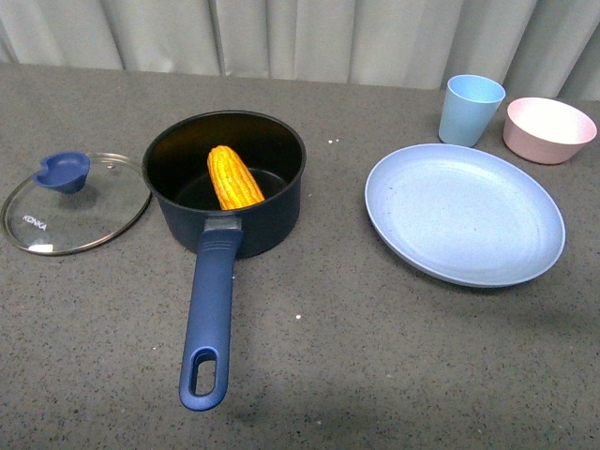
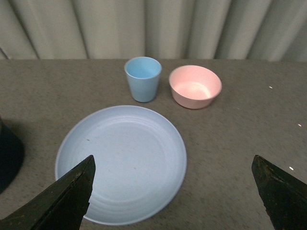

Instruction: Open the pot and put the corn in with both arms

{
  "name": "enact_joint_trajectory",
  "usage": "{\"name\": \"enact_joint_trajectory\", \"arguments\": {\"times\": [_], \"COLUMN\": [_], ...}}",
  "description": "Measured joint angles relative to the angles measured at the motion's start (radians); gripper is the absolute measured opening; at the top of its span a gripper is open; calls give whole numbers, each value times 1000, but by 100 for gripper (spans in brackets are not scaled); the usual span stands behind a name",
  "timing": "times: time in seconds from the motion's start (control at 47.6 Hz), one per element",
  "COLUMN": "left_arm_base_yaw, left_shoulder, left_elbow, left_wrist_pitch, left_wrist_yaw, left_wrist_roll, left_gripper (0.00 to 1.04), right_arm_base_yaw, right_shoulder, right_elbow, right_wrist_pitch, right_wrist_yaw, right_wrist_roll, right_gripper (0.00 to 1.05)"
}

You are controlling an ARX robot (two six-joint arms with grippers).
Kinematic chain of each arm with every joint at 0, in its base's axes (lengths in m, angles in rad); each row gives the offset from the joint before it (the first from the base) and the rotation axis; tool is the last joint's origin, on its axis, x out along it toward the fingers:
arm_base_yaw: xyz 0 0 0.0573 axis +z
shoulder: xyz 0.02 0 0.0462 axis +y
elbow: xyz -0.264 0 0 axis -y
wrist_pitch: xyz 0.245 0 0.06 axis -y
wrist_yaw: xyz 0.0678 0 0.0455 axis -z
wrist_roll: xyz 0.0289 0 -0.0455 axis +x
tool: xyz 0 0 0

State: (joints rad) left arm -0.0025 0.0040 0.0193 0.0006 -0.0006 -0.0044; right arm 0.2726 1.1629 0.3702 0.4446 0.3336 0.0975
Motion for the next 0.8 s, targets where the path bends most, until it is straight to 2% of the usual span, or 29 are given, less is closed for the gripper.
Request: {"name": "enact_joint_trajectory", "arguments": {"times": [0.294, 0.336, 0.421, 0.484, 0.526, 0.61, 0.673, 0.799], "left_arm_base_yaw": [0, 0, 0, 0, 0, 0, 0, 0], "left_shoulder": [0, 0, 0, 0, 0, 0, -1, -1], "left_elbow": [0, 0, 0, 0, 0, 0, 0, 0], "left_wrist_pitch": [0, 0, 0, 0, 0, 0, 0, 0], "left_wrist_yaw": [0, 0, 0, 1, -1, -1, -1, 0], "left_wrist_roll": [0, 0, 0, 0, 0, 0, 0, 0], "left_gripper": [98, 98, 98, 98, 98, 98, 98, 98], "right_arm_base_yaw": [-97, -109, -143, -157, -162, -183, -241, -269], "right_shoulder": [-280, -282, -247, -237, -253, -319, -383, -491], "right_elbow": [-166, -187, -271, -317, -332, -340, -350, -363], "right_wrist_pitch": [-69, -29, 236, 350, 373, 352, 304, 204], "right_wrist_yaw": [21, -13, -163, -216, -228, -253, -322, -329], "right_wrist_roll": [-50, -55, -75, -84, -86, -91, -93, -93], "right_gripper": [96, 94, 81, 73, 67, 53, 40, 14]}}
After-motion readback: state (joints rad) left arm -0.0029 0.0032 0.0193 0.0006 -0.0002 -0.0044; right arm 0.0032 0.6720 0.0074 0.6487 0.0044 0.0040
